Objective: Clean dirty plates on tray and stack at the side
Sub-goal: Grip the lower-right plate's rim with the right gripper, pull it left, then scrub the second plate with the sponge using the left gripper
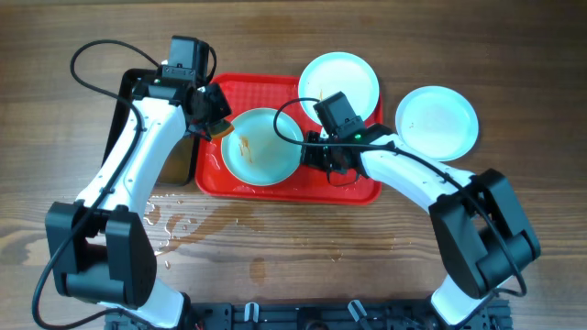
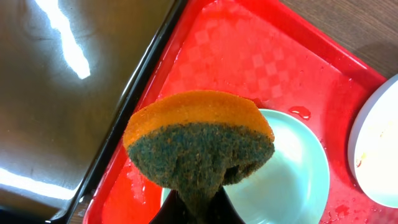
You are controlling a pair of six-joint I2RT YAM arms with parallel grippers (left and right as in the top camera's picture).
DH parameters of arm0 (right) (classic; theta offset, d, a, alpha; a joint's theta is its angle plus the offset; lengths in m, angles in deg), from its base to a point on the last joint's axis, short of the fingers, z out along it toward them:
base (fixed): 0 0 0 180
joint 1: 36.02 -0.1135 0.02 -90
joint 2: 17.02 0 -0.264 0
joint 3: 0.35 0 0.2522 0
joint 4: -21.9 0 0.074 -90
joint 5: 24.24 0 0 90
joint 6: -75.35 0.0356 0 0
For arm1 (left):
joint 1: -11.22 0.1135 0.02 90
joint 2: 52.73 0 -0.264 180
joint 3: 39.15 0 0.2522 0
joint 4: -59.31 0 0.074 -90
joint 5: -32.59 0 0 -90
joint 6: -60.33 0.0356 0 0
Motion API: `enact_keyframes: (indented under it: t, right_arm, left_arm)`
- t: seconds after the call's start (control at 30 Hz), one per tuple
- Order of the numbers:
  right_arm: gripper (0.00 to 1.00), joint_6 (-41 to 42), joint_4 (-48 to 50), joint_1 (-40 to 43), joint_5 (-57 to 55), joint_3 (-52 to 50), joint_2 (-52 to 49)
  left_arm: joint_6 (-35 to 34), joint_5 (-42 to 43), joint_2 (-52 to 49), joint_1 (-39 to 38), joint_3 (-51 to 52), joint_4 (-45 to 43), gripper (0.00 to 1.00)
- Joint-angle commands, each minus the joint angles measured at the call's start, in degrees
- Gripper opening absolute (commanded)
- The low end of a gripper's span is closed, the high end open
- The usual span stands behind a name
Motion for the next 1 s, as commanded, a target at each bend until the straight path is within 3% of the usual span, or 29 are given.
enact_keyframes:
  t: [0.0, 0.03, 0.07, 0.33, 0.53, 0.7, 0.8, 0.97]
  right_arm:
    - [0.26, -3.96, 0.17, 0.85, -1.88, 2.38, -0.76]
    - [0.36, -5.92, -0.79, 1.20, -2.25, 3.61, -0.83]
    - [0.39, -7.23, -1.90, 1.38, -3.10, 4.81, -1.14]
    - [0.43, -14.62, -13.31, 1.60, -6.40, 18.93, -10.80]
    - [0.33, -17.42, -17.03, 1.46, -5.70, 25.14, -17.35]
    - [0.11, -17.03, -16.59, 1.46, -5.70, 25.11, -18.21]
    - [0.05, -15.37, -16.00, 1.40, -4.59, 25.03, -18.21]
    - [0.04, -13.44, -15.93, 1.40, -3.58, 24.35, -18.23]
  left_arm:
    - [0.68, 0.90, -0.52, -0.20, -0.02, -0.46, 0.04]
    - [0.68, 0.96, -0.52, -0.20, -0.02, -0.46, 0.04]
    - [0.68, 0.94, -0.52, -0.20, -0.02, -0.46, 0.04]
    - [0.68, 0.94, -0.52, -0.20, -0.02, -0.81, 0.04]
    - [0.66, 1.18, -0.55, -0.20, -0.02, -0.79, 0.04]
    - [0.42, 2.08, -0.98, -0.20, 0.00, -1.01, 0.04]
    - [0.17, 3.32, -2.38, -0.20, 0.00, -1.53, 0.04]
    - [0.24, 8.41, -6.73, -0.20, 0.00, -2.95, 0.04]
